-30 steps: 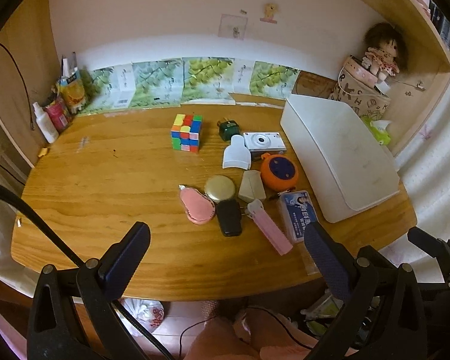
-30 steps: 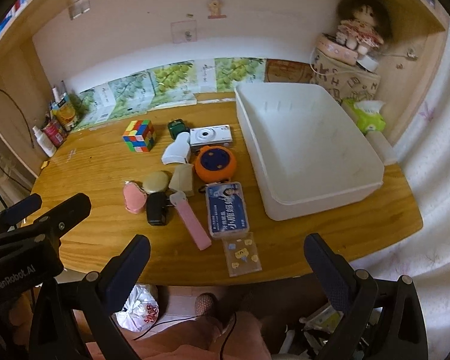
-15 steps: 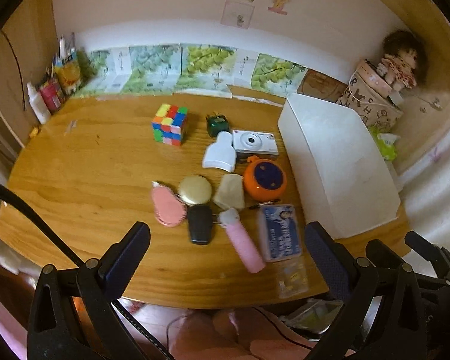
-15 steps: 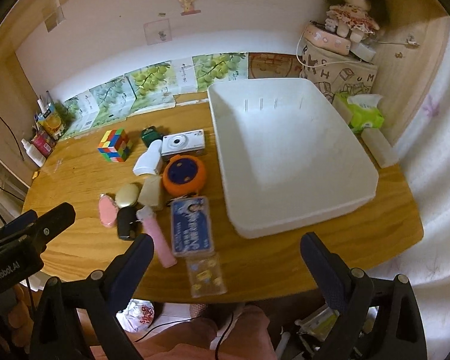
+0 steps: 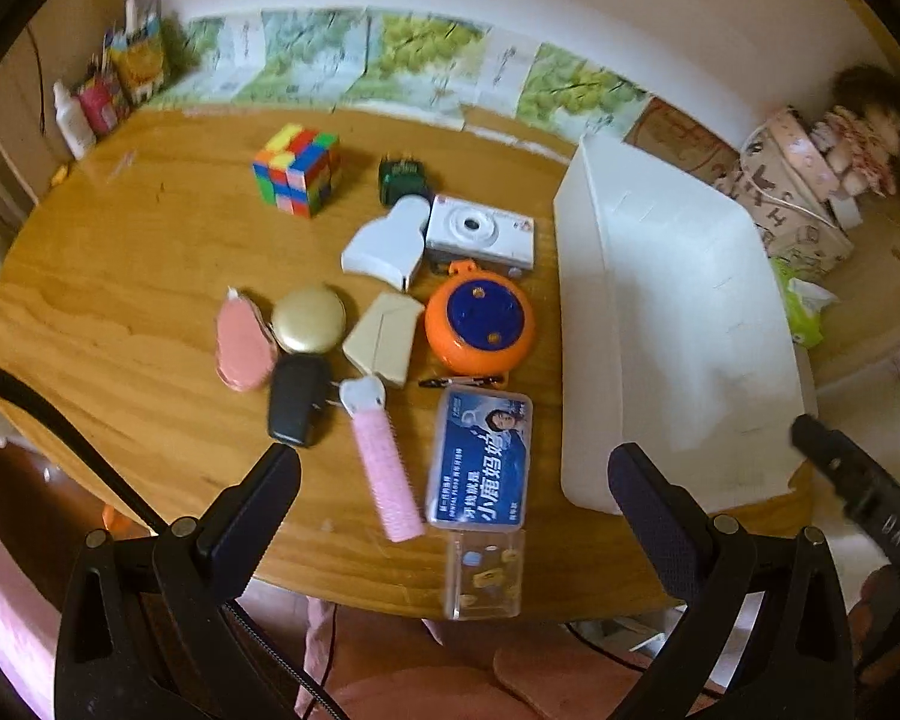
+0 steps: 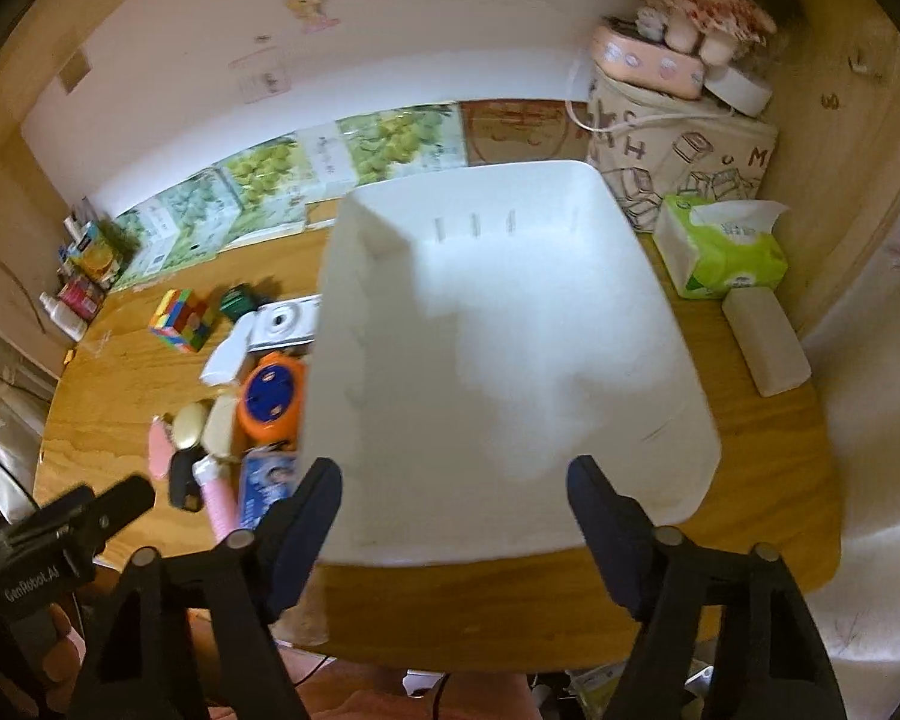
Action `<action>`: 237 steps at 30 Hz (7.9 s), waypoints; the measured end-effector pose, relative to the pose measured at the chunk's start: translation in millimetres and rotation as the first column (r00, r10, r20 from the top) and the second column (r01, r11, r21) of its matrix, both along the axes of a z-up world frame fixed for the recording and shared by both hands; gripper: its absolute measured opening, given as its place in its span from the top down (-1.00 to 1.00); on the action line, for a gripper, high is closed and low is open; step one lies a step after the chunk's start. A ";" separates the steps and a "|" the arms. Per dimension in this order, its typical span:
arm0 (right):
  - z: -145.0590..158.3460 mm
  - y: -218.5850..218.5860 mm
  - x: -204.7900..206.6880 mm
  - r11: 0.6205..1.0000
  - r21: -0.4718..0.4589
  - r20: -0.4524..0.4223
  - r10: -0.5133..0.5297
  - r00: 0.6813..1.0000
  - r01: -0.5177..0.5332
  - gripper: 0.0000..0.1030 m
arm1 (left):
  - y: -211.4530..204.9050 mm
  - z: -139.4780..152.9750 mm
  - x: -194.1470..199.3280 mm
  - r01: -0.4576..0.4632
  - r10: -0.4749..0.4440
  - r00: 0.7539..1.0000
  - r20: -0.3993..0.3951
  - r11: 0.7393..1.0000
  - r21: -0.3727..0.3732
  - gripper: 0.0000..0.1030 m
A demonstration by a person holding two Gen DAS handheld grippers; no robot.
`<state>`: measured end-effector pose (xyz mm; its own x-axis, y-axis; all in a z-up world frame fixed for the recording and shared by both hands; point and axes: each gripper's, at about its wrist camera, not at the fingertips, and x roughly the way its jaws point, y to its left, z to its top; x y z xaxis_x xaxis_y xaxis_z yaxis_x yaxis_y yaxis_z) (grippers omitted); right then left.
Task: Organize rigid objects
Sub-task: 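Move the right tool toward the rim of the white tray, then clamp the tray rim with the right tool while the left tool reaches toward the blue-card box, then grasp the clear box with the blue printed card with the left tool, then lift the blue-card box with the left tool and carry it over the tray, then open the left tool to drop the box into the tray, withdraw, then reach and grasp the clear acrylic box with yellow stickers with the left tool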
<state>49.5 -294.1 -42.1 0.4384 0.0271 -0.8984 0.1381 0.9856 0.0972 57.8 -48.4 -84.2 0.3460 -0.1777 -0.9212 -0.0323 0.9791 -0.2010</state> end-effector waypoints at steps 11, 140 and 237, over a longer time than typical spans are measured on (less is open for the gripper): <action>-31.6 -83.1 44.0 0.997 -0.026 -0.096 -0.070 0.993 0.068 -0.11 | -14.2 -42.5 24.6 -0.040 0.045 0.990 -0.135 0.999 0.037 -0.98; -108.7 -130.5 45.2 0.994 0.072 -0.223 0.101 0.970 -0.087 0.91 | -183.2 18.2 50.3 0.459 -0.458 0.888 0.020 0.888 -0.014 -0.33; -109.7 -98.1 58.6 0.995 -0.092 -0.298 0.013 0.954 -0.042 0.84 | -44.3 -108.9 -43.4 0.336 -0.320 0.911 -0.258 0.942 0.019 -0.61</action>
<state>108.1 -392.2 -151.8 0.1521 -0.0575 -0.9867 0.1189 0.9921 -0.0394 14.4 -92.8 -193.1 0.0375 -0.1820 -0.9826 0.2523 0.9531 -0.1670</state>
